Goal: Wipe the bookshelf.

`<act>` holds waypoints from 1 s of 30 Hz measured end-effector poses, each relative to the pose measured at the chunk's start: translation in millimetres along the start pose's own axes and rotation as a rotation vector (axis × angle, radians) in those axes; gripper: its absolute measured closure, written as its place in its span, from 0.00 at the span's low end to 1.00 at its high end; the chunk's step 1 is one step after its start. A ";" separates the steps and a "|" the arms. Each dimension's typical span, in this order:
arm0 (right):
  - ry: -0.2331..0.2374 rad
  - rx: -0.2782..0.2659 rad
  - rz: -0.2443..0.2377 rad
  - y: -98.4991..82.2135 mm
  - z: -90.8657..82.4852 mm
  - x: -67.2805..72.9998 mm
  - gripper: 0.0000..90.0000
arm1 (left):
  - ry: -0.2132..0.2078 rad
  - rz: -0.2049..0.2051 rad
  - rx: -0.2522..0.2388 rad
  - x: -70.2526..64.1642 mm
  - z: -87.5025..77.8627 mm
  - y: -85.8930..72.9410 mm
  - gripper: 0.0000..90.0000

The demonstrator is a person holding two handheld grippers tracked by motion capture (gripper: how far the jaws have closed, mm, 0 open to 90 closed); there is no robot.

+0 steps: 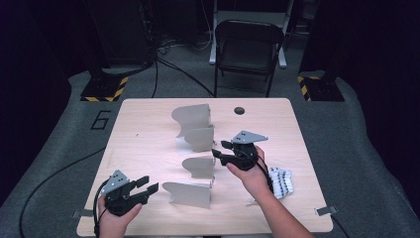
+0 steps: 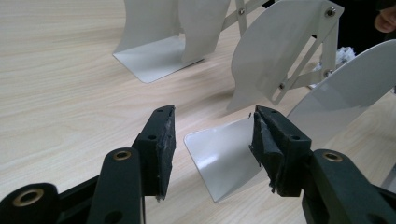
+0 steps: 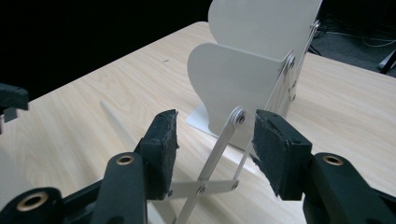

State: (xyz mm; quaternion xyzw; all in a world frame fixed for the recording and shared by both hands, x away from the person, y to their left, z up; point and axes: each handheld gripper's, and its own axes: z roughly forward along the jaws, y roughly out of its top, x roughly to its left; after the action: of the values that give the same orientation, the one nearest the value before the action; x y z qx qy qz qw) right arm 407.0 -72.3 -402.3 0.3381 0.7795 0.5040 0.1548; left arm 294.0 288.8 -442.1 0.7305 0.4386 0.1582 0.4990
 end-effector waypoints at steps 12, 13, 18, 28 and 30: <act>-0.016 0.044 -0.039 10.0 26.9 -4.4 0.67 | -0.016 0.023 0.060 -8.0 10.0 -8.6 0.55; -0.019 0.052 -0.043 10.1 28.2 -5.0 0.68 | -0.021 0.027 0.066 -8.3 10.0 -9.9 0.55; -0.025 0.079 -0.036 7.3 33.0 -8.3 0.73 | -0.037 0.026 0.074 -14.5 10.0 -15.4 0.55; -0.030 0.082 -0.030 3.7 30.7 -8.6 0.75 | -0.058 0.035 0.036 -27.0 6.6 -11.9 0.49; -0.022 0.077 -0.014 1.6 30.0 -9.9 0.74 | -0.083 0.045 0.024 -30.9 7.7 -8.7 0.48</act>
State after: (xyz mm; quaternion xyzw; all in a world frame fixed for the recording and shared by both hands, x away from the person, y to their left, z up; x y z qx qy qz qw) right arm 432.2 -58.2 -415.2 0.3440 0.7989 0.4688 0.1537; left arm 277.5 260.6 -446.8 0.7521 0.4029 0.1337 0.5041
